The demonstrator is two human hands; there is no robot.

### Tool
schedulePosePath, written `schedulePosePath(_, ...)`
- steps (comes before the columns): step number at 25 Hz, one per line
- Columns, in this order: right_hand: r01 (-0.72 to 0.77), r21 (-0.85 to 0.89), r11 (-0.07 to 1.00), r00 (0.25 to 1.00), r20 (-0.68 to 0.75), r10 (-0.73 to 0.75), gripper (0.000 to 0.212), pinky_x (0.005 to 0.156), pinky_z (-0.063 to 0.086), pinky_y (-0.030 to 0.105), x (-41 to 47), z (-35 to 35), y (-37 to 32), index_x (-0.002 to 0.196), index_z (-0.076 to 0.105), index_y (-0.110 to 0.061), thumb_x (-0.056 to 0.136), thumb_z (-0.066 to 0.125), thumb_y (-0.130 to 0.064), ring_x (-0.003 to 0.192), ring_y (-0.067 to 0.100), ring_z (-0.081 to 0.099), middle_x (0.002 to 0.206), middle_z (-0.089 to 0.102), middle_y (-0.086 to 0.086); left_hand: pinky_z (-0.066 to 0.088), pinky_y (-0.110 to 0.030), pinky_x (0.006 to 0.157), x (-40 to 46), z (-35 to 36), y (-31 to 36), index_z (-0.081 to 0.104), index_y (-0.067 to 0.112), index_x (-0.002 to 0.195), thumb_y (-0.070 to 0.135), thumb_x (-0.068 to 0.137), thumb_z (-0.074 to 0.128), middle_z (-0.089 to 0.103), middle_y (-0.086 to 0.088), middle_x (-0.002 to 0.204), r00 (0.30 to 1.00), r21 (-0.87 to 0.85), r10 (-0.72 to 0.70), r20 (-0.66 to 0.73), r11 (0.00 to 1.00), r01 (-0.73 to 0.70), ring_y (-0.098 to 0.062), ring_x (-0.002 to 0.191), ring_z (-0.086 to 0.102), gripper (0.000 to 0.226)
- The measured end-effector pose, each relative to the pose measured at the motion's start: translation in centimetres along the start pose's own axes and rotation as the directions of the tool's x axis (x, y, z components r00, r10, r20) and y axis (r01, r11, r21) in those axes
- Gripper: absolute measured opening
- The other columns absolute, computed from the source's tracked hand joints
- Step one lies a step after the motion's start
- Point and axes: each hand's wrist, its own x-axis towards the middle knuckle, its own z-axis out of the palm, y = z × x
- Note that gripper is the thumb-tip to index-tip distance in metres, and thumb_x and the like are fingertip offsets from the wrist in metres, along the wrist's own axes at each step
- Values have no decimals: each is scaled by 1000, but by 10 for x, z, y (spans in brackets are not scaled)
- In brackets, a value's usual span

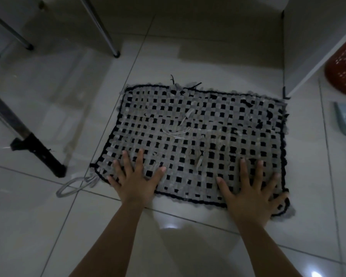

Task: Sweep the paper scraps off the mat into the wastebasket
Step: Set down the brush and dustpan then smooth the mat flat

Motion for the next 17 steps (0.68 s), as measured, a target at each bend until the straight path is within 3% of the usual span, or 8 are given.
schedulePosePath(5,-6,-20,1000,1000,1,6,84,110,-11,60,-9,0,3,135,-21,-46,66,4,-86,140,32,-18,156,-16,-4,-16,-56,111,-6,2,-3,-11,46,143,81,72,29,-26,3,155,1000,0,-4,-19,1000,4,-25,141,-29,89)
schedulePosePath(7,0,-8,1000,999,-33,0,84,108,-22,56,-6,-5,0,142,-4,-43,70,10,-85,142,33,-15,157,-11,-3,-19,-56,109,-8,4,-2,-7,42,145,82,71,28,-22,1,156,998,-3,3,-67,1000,-3,-26,142,-25,91)
schedulePosePath(9,89,18,996,993,-75,-88,84,101,-34,47,3,-11,-11,142,8,-42,69,12,-82,142,32,-13,155,-9,-4,-20,-54,109,-2,6,7,1,39,146,79,69,19,-17,0,158,985,24,98,-140,995,-96,-26,143,-21,89)
schedulePosePath(12,199,1,980,979,44,-199,83,100,-30,58,28,-12,-34,137,-14,-48,68,13,-86,137,33,-28,148,-31,-8,-16,-57,110,23,1,26,-4,47,144,81,74,20,-21,1,157,982,69,168,-88,984,-162,-29,142,-24,81)
schedulePosePath(14,174,-24,985,980,100,-171,85,102,-18,68,38,-11,-43,133,-23,-49,68,15,-87,135,36,-32,149,-34,-5,-15,-59,110,36,-3,32,-9,50,142,81,74,20,-24,3,156,991,106,133,-30,986,-129,-30,141,-27,80)
schedulePosePath(17,170,-41,985,982,87,-166,83,103,-12,71,42,-10,-47,128,-30,-49,67,12,-87,135,38,-31,144,-39,-5,-14,-60,110,44,-6,33,-10,52,141,83,71,21,-23,5,156,992,112,124,-22,986,-121,-29,141,-27,82)
